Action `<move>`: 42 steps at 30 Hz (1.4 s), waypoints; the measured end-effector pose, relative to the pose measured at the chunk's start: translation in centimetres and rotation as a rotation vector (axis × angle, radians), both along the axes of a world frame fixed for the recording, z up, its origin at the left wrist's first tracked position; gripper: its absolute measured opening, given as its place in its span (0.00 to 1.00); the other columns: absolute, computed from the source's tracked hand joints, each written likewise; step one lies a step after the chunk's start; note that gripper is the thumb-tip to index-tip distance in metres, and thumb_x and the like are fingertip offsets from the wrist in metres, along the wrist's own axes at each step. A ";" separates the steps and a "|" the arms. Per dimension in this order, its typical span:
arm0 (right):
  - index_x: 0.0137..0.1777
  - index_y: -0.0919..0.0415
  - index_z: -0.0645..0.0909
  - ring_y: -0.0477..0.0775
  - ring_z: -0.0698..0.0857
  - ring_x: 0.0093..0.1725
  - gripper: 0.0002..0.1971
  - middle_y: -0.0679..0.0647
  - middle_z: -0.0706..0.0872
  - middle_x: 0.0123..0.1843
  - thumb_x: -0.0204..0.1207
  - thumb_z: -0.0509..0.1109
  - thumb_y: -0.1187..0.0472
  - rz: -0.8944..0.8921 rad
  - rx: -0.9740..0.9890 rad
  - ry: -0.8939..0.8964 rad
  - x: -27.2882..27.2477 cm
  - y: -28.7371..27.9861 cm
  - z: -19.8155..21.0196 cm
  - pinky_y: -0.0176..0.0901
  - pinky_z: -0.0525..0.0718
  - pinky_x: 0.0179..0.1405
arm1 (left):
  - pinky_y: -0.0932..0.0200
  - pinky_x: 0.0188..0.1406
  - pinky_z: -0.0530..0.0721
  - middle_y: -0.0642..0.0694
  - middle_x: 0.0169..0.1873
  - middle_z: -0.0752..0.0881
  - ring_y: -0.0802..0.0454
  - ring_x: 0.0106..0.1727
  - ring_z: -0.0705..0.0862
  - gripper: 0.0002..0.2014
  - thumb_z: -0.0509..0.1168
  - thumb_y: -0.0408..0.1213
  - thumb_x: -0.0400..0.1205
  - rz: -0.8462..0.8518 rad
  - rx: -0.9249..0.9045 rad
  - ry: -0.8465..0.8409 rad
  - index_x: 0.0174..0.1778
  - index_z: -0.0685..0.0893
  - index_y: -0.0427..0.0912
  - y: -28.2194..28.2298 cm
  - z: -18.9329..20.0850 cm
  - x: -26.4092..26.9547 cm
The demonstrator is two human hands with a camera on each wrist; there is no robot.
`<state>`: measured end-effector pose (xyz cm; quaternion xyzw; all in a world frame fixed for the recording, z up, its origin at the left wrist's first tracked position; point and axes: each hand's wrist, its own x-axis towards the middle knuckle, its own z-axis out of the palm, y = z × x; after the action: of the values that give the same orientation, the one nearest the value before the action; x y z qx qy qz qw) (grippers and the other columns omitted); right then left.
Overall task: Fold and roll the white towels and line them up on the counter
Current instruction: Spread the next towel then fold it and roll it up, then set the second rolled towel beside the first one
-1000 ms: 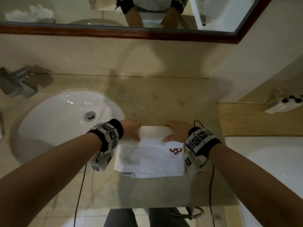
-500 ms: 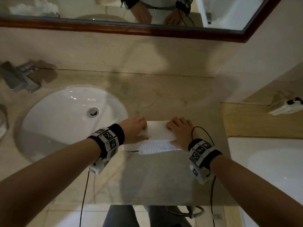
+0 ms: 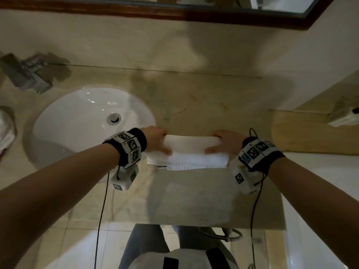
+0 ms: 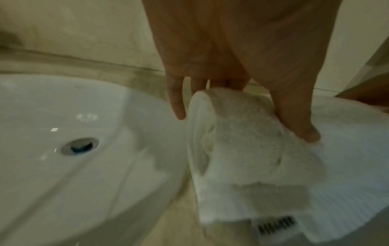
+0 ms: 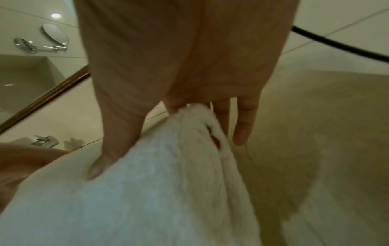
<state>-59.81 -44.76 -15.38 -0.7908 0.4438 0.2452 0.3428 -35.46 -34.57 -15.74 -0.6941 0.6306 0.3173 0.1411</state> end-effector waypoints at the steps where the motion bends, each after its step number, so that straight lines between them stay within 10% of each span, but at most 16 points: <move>1: 0.68 0.54 0.72 0.53 0.77 0.55 0.33 0.53 0.78 0.63 0.67 0.73 0.38 -0.023 0.027 -0.015 -0.3 0.4 -0.3 0.44 0.75 0.53 | 0.49 0.58 0.79 0.48 0.59 0.80 0.45 0.58 0.79 0.32 0.69 0.64 0.69 0.026 0.014 0.039 0.63 0.75 0.48 0.5 -0.3 0.0; 11: 0.67 0.58 0.69 0.53 0.78 0.51 0.29 0.55 0.79 0.60 0.70 0.75 0.49 0.049 0.065 -0.055 -1.0 1.3 0.9 0.44 0.78 0.48 | 0.56 0.55 0.75 0.45 0.61 0.80 0.45 0.60 0.79 0.26 0.71 0.52 0.75 -0.092 0.004 0.102 0.65 0.74 0.44 1.4 1.1 0.0; 16: 0.59 0.61 0.73 0.60 0.76 0.54 0.24 0.57 0.76 0.58 0.67 0.76 0.53 0.139 -0.376 -0.230 -1.0 2.3 0.5 0.51 0.76 0.49 | 0.50 0.44 0.83 0.42 0.52 0.83 0.40 0.48 0.83 0.29 0.77 0.49 0.65 -0.203 -0.328 0.040 0.58 0.75 0.43 2.3 0.8 0.0; 21: 0.50 0.54 0.65 0.64 0.79 0.45 0.35 0.59 0.79 0.51 0.47 0.83 0.51 0.247 -0.550 -0.179 -2.2 5.4 -2.0 0.51 0.75 0.40 | 0.54 0.35 0.82 0.43 0.48 0.82 0.43 0.43 0.82 0.33 0.70 0.63 0.61 -0.385 -0.263 -0.070 0.53 0.72 0.44 4.3 -0.3 -0.8; 25: 0.56 0.54 0.66 0.62 0.73 0.58 0.32 0.55 0.73 0.60 0.56 0.76 0.46 0.147 -0.399 -0.256 -2.2 4.4 -1.1 0.48 0.69 0.52 | 0.51 0.61 0.78 0.43 0.68 0.71 0.43 0.63 0.74 0.37 0.60 0.69 0.71 -0.308 -0.195 -0.008 0.62 0.71 0.40 3.9 0.6 -0.6; 33: 0.67 0.49 0.71 0.54 0.81 0.60 0.35 0.48 0.82 0.63 0.61 0.76 0.38 0.250 -0.218 -0.046 -0.6 2.2 0.0 0.51 0.74 0.65 | 0.50 0.58 0.81 0.44 0.58 0.77 0.43 0.59 0.78 0.40 0.74 0.60 0.65 -0.038 -0.034 0.079 0.68 0.65 0.50 3.5 0.1 -1.1; 42: 0.65 0.52 0.74 0.58 0.84 0.55 0.32 0.51 0.84 0.58 0.61 0.72 0.40 0.395 -0.515 -0.314 13.5 -0.2 6.0 0.49 0.80 0.56 | 0.51 0.58 0.78 0.48 0.57 0.82 0.46 0.58 0.78 0.33 0.77 0.54 0.65 0.258 -0.371 0.091 0.65 0.76 0.50 6.3 7.4 11.4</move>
<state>-46.30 -44.97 -9.41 -0.9498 0.2716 0.0623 0.1422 -24.11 -28.28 -8.37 -0.7679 0.5900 0.2422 -0.0594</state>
